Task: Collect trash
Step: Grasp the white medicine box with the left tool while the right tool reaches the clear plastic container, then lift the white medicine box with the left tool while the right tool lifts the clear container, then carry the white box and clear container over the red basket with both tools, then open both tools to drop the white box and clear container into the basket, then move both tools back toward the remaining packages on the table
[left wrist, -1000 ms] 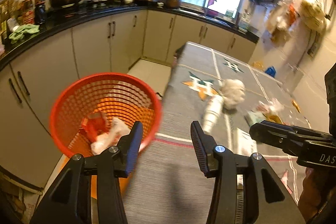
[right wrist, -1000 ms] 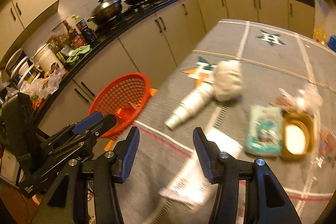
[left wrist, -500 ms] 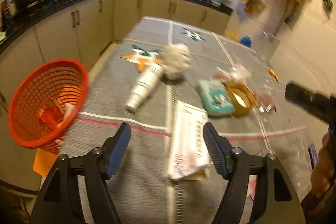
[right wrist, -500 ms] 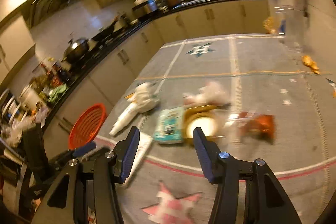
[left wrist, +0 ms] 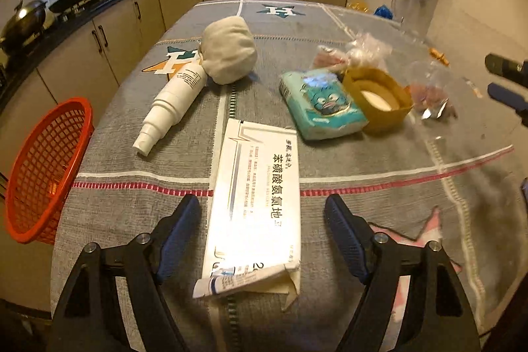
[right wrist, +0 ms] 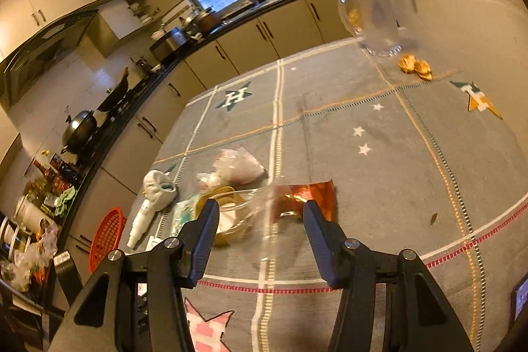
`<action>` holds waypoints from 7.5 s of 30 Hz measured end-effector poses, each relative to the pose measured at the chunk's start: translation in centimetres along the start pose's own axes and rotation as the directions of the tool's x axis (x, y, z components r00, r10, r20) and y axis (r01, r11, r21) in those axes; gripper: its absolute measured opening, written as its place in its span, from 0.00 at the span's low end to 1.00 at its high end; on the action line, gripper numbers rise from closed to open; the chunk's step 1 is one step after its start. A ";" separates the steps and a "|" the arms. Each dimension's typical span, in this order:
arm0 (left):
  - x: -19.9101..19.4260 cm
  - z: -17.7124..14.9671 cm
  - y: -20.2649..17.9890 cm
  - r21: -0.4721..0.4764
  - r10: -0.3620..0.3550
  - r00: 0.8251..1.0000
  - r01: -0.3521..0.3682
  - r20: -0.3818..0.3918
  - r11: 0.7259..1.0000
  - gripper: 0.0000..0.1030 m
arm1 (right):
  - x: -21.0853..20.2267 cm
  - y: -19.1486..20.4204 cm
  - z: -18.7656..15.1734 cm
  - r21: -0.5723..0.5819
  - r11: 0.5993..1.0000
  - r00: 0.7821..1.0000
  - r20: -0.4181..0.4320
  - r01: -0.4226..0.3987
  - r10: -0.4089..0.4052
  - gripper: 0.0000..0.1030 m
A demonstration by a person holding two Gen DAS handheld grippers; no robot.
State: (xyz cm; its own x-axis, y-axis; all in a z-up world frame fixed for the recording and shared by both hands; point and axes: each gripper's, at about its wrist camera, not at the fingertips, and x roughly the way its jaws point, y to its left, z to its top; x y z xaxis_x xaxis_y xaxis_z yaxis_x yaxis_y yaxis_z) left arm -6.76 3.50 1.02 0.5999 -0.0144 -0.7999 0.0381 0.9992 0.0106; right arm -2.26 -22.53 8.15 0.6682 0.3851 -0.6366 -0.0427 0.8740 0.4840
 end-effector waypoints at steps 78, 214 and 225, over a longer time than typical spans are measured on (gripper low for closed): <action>-6.0 -1.1 2.7 -0.082 -0.028 0.983 0.044 0.181 0.996 0.50 | 0.3 8.7 -5.6 -0.273 0.962 1.000 -0.004 -0.027 0.027 0.17; -5.4 -2.1 24.2 -0.421 0.225 0.965 -0.149 0.135 0.895 0.61 | 16.8 29.7 -6.8 -0.388 0.897 0.969 -0.199 -0.213 0.144 0.39; -5.8 -0.7 17.8 -0.328 0.172 0.973 -0.114 0.153 0.938 0.63 | 13.1 23.3 -5.6 -0.389 0.915 0.989 -0.132 -0.107 0.059 0.39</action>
State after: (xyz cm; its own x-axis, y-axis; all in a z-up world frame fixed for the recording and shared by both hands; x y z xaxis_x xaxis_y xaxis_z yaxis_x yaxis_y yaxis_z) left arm -10.19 21.36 5.43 0.7126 0.1522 -0.6849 -0.2949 0.9507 -0.0956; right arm 1.34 4.56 7.79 0.5605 0.4719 -0.6806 -0.3994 0.8739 0.2771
